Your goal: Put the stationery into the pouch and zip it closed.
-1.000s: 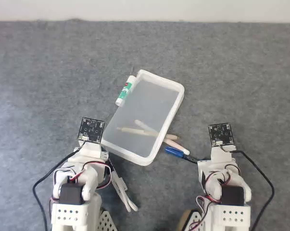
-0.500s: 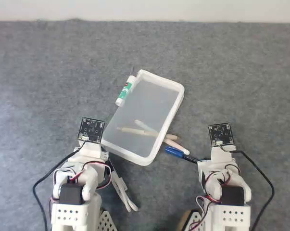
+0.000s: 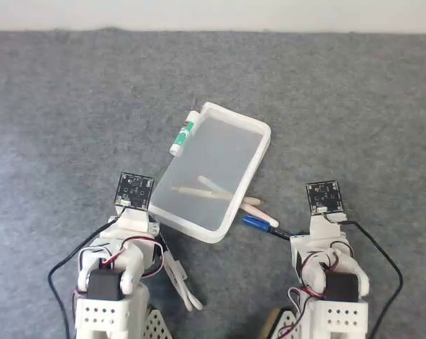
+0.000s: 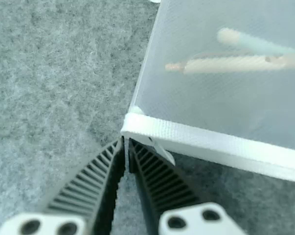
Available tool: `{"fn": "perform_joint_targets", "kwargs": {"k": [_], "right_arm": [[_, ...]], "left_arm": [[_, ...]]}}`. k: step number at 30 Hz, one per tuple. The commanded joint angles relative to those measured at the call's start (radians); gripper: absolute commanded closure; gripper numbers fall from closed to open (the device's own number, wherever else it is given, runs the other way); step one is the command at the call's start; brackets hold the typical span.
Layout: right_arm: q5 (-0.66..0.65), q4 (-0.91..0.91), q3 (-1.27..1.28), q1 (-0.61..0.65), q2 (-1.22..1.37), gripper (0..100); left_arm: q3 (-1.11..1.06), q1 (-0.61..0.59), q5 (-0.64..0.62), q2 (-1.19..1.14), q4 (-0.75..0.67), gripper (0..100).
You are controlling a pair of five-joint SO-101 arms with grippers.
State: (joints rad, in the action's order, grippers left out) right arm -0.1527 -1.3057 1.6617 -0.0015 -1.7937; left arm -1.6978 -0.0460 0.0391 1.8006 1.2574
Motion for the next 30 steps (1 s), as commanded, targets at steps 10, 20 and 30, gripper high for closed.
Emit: {"fn": "perform_joint_targets", "kwargs": {"k": [10,20,30], "right_arm": [[-0.018,-0.002,0.023,-0.008,-0.021,99.2],[-0.018,-0.002,0.023,-0.007,-0.021,99.2],[-0.018,-0.002,0.023,-0.007,-0.021,99.2]], "left_arm": [[0.013,-0.002,-0.005,0.018,0.003,99],[0.013,0.021,-0.008,0.018,0.003,99],[0.013,0.087,-0.005,0.018,0.003,99]]}}
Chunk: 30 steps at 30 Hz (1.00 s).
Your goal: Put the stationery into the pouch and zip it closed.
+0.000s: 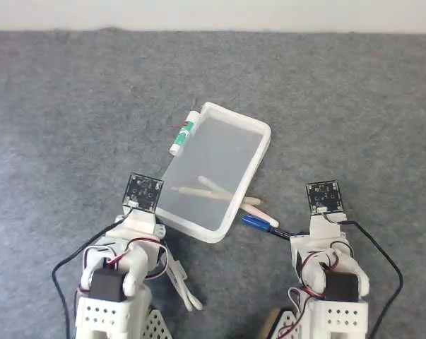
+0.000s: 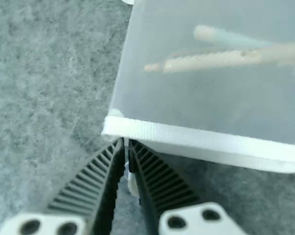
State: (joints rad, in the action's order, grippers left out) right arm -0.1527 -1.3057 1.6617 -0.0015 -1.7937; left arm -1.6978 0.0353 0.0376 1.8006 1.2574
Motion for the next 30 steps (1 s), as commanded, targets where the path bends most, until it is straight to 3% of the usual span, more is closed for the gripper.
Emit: {"fn": "perform_joint_targets", "kwargs": {"k": [1,16,22,27,30], "right_arm": [[-0.018,-0.002,0.023,-0.007,-0.021,99.2],[-0.026,0.005,0.015,-0.013,-0.022,99.2],[-0.026,0.005,-0.120,-0.076,-0.022,99.2],[-0.026,0.027,-0.212,-0.099,-0.022,99.2],[-0.028,0.054,-0.221,-0.097,-0.022,99.2]], "left_arm": [[0.013,0.006,-0.002,0.018,0.003,99],[0.021,-0.011,-0.005,0.020,-0.071,99],[0.061,-0.164,-0.006,0.020,-0.072,99],[0.097,-0.195,0.002,0.020,-0.063,99],[0.163,-0.272,0.063,0.020,-0.051,99]]}}
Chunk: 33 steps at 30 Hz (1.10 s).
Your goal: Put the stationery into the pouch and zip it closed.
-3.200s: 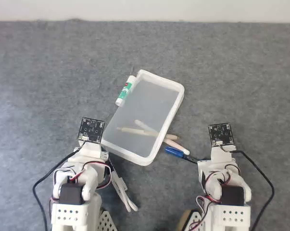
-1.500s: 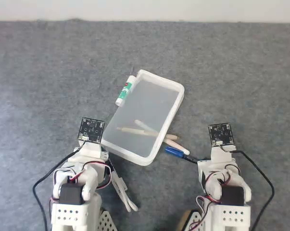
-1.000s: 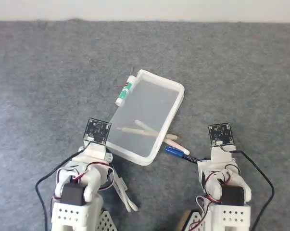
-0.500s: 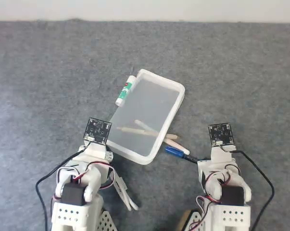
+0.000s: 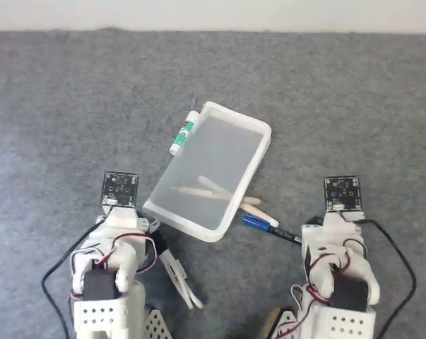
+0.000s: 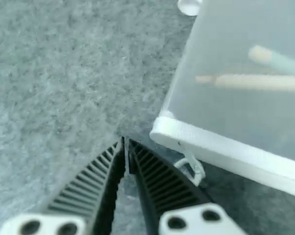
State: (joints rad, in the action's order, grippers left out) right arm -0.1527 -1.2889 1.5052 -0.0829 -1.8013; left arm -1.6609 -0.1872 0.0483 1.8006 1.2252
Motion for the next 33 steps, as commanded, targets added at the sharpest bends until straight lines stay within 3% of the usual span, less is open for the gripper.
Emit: {"fn": "perform_joint_targets", "kwargs": {"k": [1,9,16,33], "right_arm": [[-0.028,0.044,-0.061,-0.016,-0.015,99.2],[-0.087,0.047,-0.021,0.073,-0.015,99.2],[-0.103,0.031,-0.114,0.219,-0.002,99.2],[-0.103,0.064,-0.328,0.774,-0.002,99.2]], "left_arm": [[0.143,-0.071,0.080,0.020,-0.018,99],[0.171,-0.107,0.117,0.020,-0.020,99],[0.173,-0.284,0.052,0.020,-0.055,99],[0.182,-0.405,-0.002,0.021,-0.075,99]]}}
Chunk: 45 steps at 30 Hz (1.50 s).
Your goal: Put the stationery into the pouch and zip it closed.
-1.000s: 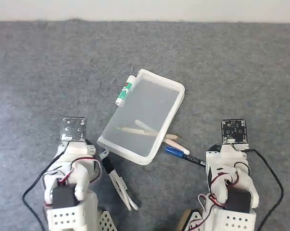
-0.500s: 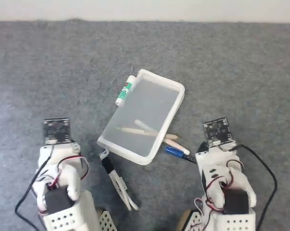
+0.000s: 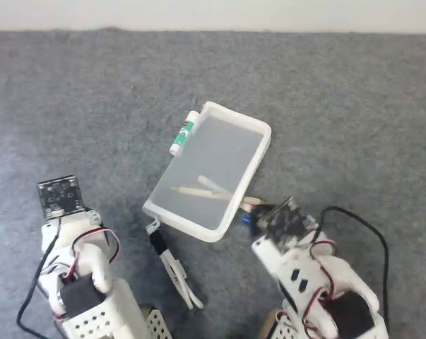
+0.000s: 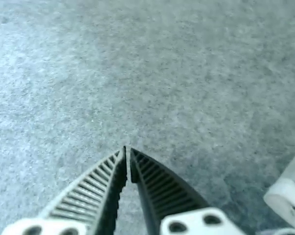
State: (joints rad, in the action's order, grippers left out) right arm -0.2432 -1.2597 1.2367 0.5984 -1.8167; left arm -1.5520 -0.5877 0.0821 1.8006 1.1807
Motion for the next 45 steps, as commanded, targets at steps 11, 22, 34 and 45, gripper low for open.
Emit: {"fn": "perform_joint_targets", "kwargs": {"k": [11,22,34,45], "right_arm": [[-0.003,0.179,-0.063,0.329,0.111,99.2],[0.080,0.367,-0.176,0.538,0.573,99.2],[0.098,0.704,-0.189,0.598,0.944,99.2],[0.270,0.753,-0.273,0.598,1.194,88.3]], "left_arm": [[0.076,-0.020,-0.043,0.021,-0.032,99],[0.074,-0.167,-0.094,0.021,-0.100,99],[0.073,-0.184,-0.094,0.021,-0.106,99],[0.073,-0.180,-0.094,0.021,-0.109,99]]}}
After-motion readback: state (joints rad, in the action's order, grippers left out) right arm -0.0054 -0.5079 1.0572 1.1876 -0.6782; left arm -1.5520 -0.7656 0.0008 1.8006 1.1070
